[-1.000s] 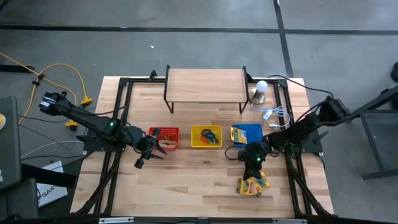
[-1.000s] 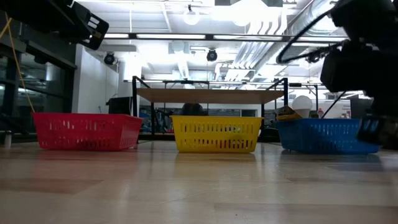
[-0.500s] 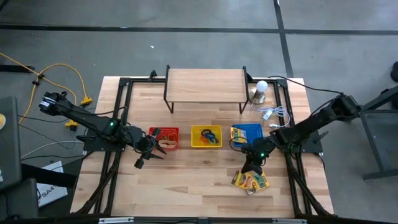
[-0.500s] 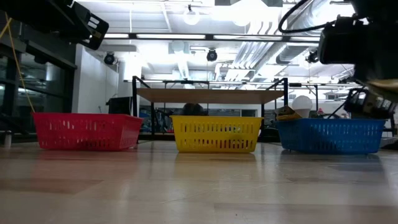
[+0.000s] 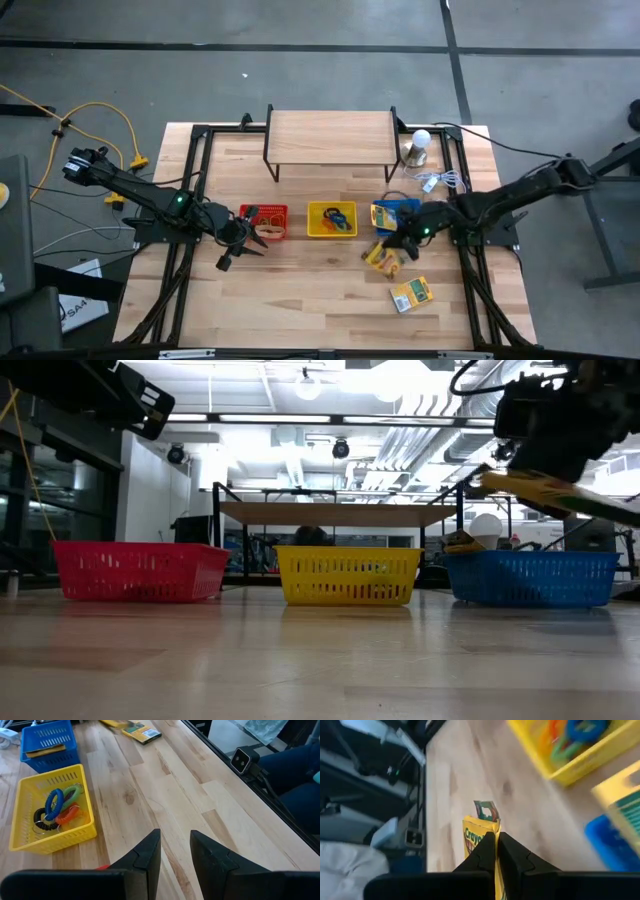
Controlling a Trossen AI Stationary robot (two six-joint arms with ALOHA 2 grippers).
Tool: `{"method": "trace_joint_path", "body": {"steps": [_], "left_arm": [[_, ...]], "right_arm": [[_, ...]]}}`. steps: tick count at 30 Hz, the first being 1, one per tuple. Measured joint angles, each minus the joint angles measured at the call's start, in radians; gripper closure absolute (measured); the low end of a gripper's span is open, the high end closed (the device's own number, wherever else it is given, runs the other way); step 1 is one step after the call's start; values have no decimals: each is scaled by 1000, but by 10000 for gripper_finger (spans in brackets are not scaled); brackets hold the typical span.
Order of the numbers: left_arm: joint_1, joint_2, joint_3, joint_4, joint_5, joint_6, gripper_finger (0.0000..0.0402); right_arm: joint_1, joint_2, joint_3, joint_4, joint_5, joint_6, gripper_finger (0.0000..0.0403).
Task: Pick & Place Office Desk Supplies
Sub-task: Put the box of crayons into the blue bin
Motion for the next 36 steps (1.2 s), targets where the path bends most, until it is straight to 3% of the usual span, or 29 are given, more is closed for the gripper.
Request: {"method": "trace_joint_path", "body": {"steps": [8, 13, 23, 36], "left_arm": [[0, 0, 0, 0, 0, 0, 302], [0, 0, 0, 1, 0, 0, 302], [0, 0, 0, 0, 0, 0, 302], [0, 0, 0, 0, 0, 0, 302]], "right_arm": [[-122, -171, 0, -80, 27, -74, 400], [-181, -247, 0, -198, 126, -100, 400], [-252, -339, 0, -287, 249, -203, 400], [-264, -355, 0, -520, 306, -256, 400]]}}
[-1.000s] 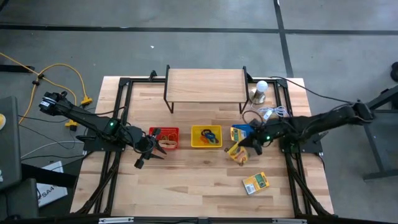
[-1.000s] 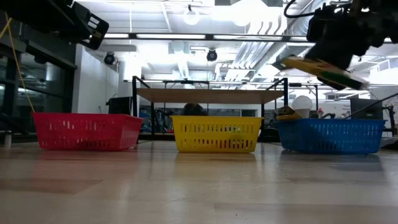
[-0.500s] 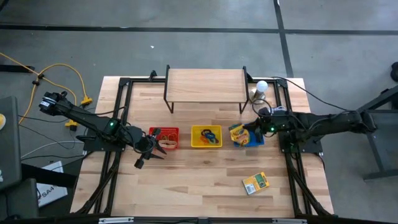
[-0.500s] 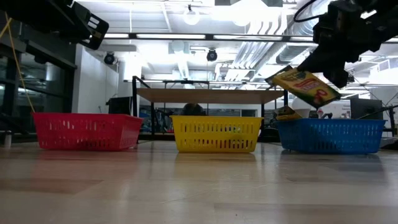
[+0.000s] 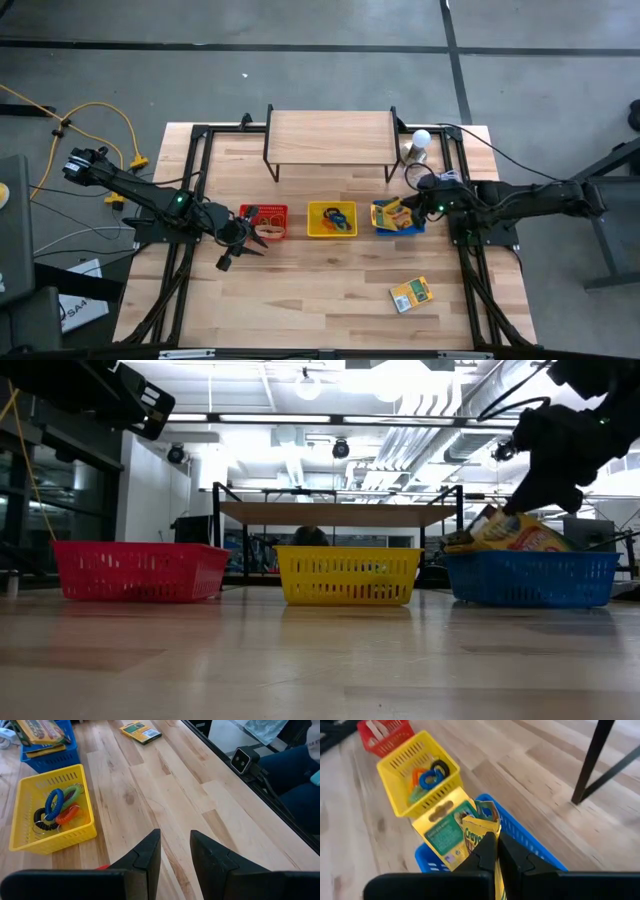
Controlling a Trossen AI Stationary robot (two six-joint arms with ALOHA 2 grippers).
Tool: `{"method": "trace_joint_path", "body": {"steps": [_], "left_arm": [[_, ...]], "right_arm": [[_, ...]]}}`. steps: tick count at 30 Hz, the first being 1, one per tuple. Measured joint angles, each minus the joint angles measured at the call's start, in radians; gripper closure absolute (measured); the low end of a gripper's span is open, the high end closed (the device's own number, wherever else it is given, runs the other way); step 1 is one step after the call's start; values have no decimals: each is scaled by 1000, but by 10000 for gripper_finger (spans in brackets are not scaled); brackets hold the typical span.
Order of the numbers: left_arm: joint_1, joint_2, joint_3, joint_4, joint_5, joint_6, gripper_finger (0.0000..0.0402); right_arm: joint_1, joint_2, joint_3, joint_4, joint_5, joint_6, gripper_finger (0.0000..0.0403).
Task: Pick & Place Office Desk Supplies
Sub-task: Put the box of crayons into the blue bin
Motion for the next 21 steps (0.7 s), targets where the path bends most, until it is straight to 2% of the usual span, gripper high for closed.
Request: {"method": "trace_joint_path", "body": {"steps": [21], "left_arm": [[0, 0, 0, 0, 0, 0, 302]], "right_arm": [[1, 0, 0, -26, -118, -48, 399]]}}
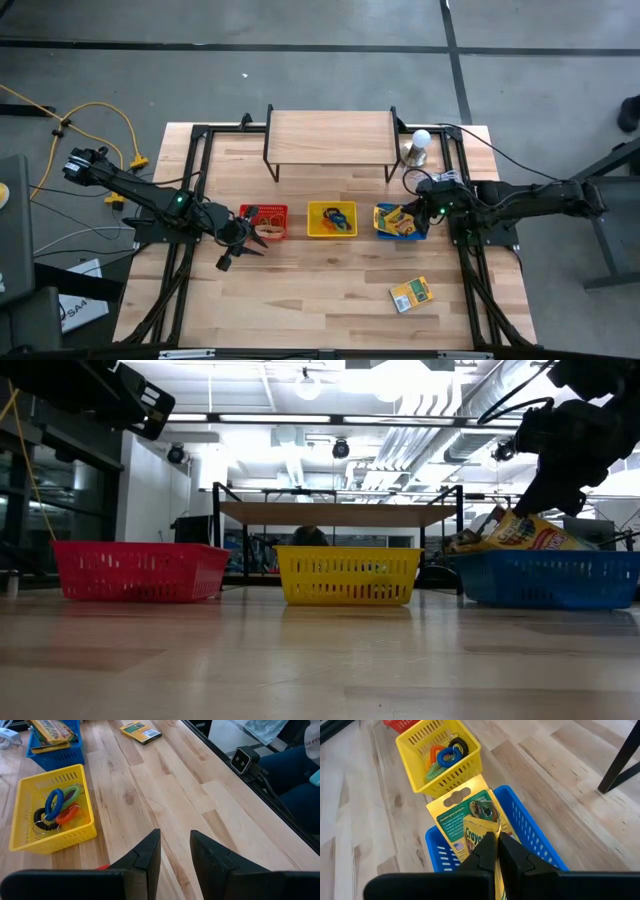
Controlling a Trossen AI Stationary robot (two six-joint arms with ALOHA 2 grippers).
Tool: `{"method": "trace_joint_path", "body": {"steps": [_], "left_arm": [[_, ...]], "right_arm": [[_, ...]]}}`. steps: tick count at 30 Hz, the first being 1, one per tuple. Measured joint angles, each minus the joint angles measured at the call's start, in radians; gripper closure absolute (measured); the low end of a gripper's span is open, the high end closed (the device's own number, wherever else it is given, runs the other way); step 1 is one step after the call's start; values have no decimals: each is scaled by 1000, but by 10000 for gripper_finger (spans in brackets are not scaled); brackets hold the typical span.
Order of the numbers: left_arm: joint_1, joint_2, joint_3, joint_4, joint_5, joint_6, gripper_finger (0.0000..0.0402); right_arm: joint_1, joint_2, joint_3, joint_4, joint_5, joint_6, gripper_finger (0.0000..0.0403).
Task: Pick & Place Office Desk Supplies
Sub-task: Put the box of crayons into the blue bin
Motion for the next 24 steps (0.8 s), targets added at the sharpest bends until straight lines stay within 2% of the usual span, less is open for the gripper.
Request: {"method": "trace_joint_path", "body": {"steps": [18, 24], "left_arm": [[0, 0, 0, 0, 0, 0, 302], [0, 0, 0, 0, 0, 0, 302]], "right_arm": [[0, 0, 0, 1, -18, -33, 399], [0, 0, 0, 1, -20, -20, 354]]}}
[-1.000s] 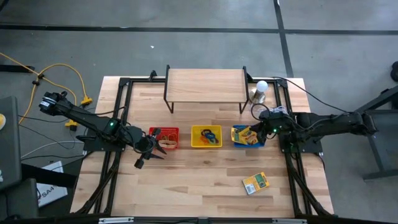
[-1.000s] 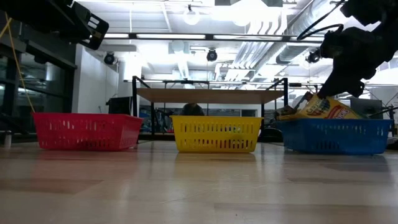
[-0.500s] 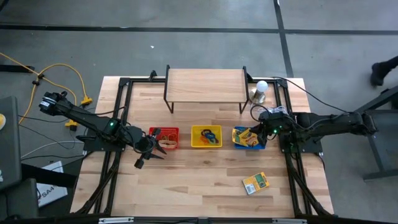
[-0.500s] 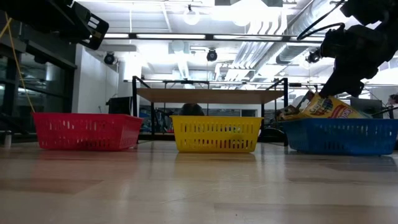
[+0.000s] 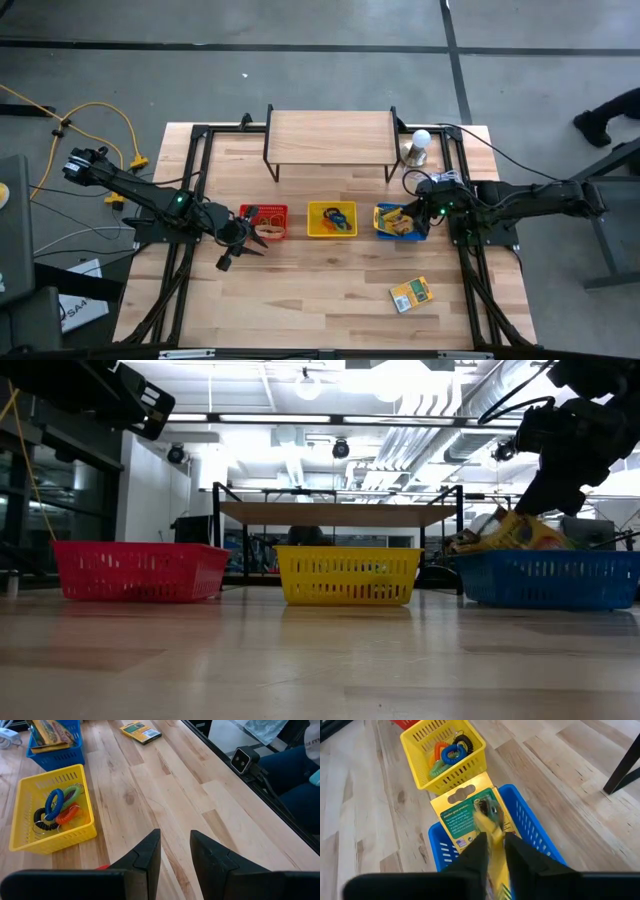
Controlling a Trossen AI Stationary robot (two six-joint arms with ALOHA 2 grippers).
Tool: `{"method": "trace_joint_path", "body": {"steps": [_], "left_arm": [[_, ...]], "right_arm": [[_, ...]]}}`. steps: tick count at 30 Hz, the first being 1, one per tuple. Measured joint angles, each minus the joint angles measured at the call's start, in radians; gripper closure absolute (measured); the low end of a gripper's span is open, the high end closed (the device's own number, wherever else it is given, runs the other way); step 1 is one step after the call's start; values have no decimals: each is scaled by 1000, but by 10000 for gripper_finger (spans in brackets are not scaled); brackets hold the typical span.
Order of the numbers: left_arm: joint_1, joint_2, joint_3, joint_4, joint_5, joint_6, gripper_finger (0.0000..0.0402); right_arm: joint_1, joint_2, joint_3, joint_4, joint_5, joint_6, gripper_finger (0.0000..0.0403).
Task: Pick & Place Office Desk Supplies
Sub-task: Put the box of crayons into the blue bin
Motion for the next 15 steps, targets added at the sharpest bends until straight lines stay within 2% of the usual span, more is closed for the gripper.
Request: {"method": "trace_joint_path", "body": {"steps": [6, 15], "left_arm": [[0, 0, 0, 0, 0, 0, 302], [0, 0, 0, 0, 0, 0, 302]], "right_arm": [[0, 0, 0, 1, 3, 3, 304], [0, 0, 0, 20, 6, 4, 293]]}}
